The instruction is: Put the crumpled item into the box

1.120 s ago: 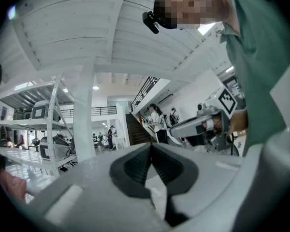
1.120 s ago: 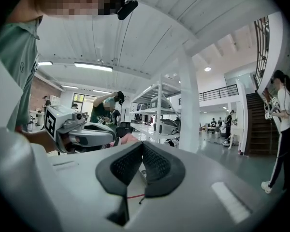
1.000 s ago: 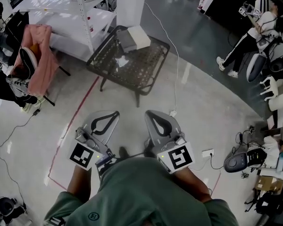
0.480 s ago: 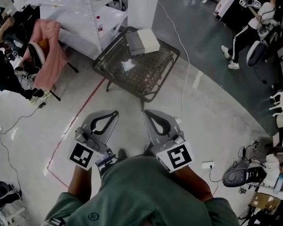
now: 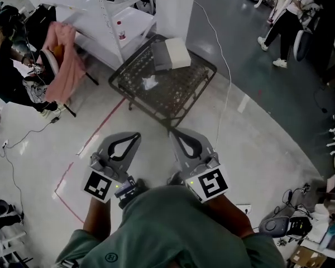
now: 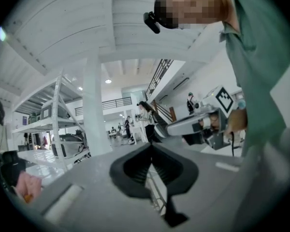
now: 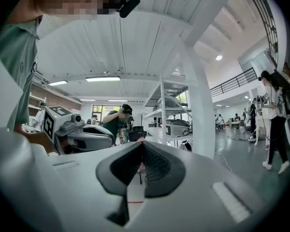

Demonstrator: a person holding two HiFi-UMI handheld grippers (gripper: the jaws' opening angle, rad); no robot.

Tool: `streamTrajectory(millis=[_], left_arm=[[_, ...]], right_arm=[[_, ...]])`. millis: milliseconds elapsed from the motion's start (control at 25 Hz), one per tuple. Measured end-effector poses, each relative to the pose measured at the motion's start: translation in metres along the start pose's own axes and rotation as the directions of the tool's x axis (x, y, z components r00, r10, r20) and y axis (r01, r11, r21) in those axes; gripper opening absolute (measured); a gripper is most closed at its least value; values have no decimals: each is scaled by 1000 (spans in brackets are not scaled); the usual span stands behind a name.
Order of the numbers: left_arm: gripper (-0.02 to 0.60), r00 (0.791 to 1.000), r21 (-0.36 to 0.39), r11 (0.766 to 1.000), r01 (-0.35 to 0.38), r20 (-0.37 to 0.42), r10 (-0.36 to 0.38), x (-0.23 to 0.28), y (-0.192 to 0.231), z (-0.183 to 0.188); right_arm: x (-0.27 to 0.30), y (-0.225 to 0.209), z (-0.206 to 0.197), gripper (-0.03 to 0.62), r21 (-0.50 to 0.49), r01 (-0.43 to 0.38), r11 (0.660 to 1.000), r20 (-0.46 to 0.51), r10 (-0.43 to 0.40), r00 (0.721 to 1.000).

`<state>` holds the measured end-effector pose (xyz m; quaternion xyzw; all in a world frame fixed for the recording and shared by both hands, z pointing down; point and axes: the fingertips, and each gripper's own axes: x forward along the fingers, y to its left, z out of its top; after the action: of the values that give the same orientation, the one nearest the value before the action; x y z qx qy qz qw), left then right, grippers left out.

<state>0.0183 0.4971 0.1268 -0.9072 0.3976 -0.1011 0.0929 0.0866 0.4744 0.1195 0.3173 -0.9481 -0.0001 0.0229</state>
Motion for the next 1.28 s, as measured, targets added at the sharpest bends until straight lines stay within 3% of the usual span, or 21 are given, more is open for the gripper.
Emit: streamTrajectory(millis=[280,480,880,1280], left_arm=[[3,998,-21,999,-37,-47,36,39,6,-1],[3,999,-41,999,-13,-45,11,62,32,-12],[3,990,-28,990,136,35,-135,126,126,-23],[3,971,-43,971,237,47,-235,152,206,-53]], right_arm=[[6,-41,-6,5,39,-38,999,7,38,999],[26,-64,-11,5,59,-1,998,-7,1,1000],[103,-120,-9,5,36,149,988,-43,-147,988],[180,-151,-9,5,41,259,965,-54,-257,965]])
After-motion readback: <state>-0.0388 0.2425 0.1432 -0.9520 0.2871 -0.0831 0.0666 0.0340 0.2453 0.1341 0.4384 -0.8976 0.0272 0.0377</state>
